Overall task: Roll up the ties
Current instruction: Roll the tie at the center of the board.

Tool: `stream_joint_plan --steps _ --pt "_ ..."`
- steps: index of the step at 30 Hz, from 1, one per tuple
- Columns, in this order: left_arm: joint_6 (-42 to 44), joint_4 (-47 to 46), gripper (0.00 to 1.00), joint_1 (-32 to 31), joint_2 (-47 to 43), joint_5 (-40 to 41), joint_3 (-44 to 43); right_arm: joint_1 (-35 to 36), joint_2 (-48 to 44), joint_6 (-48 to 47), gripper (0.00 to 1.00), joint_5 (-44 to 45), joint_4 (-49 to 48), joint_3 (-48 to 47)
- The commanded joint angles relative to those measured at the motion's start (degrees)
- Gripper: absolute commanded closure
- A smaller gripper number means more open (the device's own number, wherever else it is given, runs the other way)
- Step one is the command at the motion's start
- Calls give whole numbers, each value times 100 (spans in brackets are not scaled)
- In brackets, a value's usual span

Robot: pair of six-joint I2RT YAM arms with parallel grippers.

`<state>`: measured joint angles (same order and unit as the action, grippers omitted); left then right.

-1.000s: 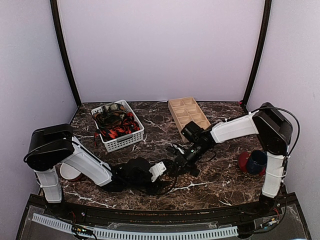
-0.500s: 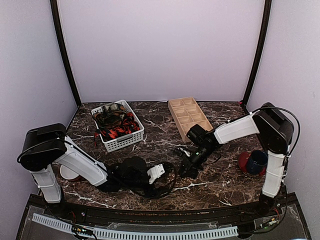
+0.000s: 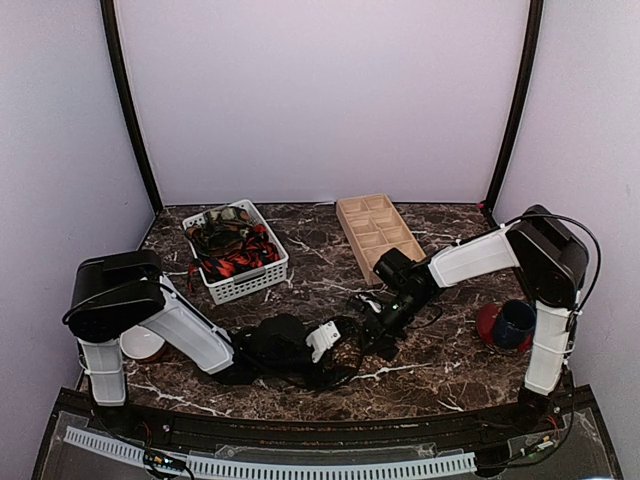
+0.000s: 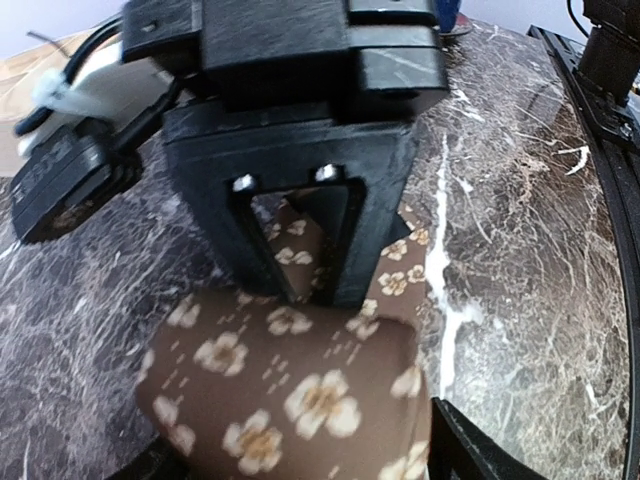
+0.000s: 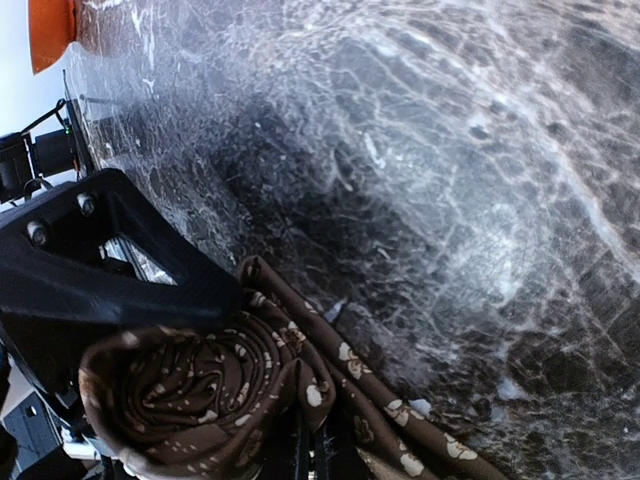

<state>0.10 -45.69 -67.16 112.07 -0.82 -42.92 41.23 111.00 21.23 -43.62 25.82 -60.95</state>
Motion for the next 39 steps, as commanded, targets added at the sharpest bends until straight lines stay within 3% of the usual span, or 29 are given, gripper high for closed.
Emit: stream_joint_plan --steps 1,7,13,21,29,39 --pt "180 -265 24 18 -459 299 481 26 194 -300 100 1119 379 90" --pt "375 72 20 36 -1168 -146 1176 250 466 -690 100 1266 535 -382" --pt "182 -115 20 36 -875 -12 949 428 809 -1022 100 1158 663 -1032" --pt "196 -317 20 44 -669 498 792 623 641 -1250 100 1094 535 -769" --pt "428 71 19 62 -1508 174 1457 747 575 -1484 100 1243 485 -677" --pt "627 -87 18 147 -930 -151 1038 903 606 -1718 100 1334 551 -712"
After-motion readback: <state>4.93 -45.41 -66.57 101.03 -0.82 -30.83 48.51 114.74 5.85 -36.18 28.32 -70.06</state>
